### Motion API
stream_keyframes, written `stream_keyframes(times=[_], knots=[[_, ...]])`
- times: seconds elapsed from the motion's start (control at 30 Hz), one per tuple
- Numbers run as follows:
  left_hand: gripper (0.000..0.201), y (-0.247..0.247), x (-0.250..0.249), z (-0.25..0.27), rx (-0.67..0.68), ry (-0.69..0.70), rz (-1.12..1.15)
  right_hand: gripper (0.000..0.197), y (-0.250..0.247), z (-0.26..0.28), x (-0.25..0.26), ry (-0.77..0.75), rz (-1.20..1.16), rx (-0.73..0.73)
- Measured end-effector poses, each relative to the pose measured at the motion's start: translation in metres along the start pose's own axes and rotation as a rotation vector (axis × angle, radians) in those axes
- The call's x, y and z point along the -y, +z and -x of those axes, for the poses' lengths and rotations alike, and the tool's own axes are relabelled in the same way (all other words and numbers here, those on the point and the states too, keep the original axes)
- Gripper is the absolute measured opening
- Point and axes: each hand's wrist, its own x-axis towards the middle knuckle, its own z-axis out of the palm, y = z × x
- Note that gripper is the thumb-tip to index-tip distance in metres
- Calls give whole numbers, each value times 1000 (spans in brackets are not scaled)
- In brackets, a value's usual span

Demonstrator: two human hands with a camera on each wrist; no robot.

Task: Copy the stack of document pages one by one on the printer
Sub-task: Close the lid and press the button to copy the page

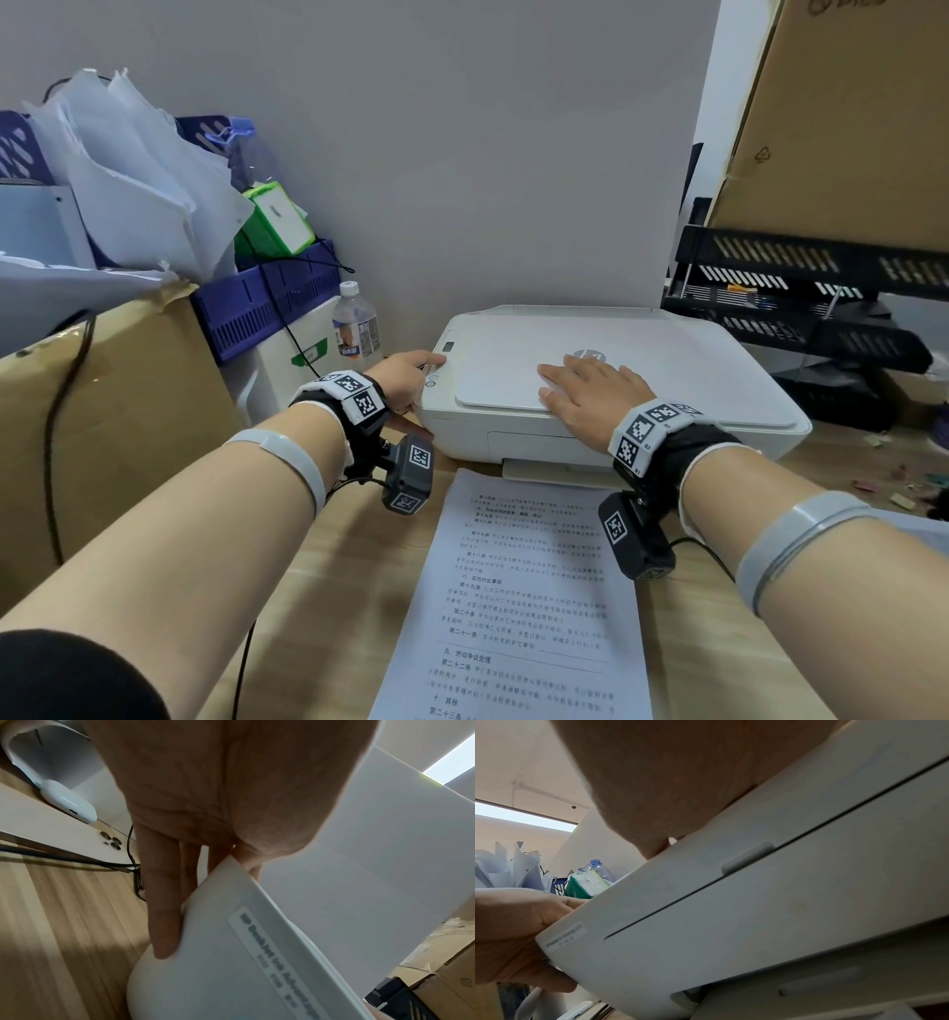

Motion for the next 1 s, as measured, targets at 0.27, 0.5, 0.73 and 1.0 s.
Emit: stream_keyframes(times=[0.27, 0.5, 0.73, 1.0], knots=[[52, 0, -1, 6, 5, 27, 14, 52, 0, 1, 1, 1, -9, -6], [52, 4, 0, 11, 3, 58, -26, 51, -1, 1, 1, -3, -8, -13], [46, 4, 0, 9, -2, 49, -18, 52, 0, 0, 1, 4, -7, -10], [53, 0, 2, 0, 5, 35, -31, 53, 1, -1, 0, 2, -1, -4]])
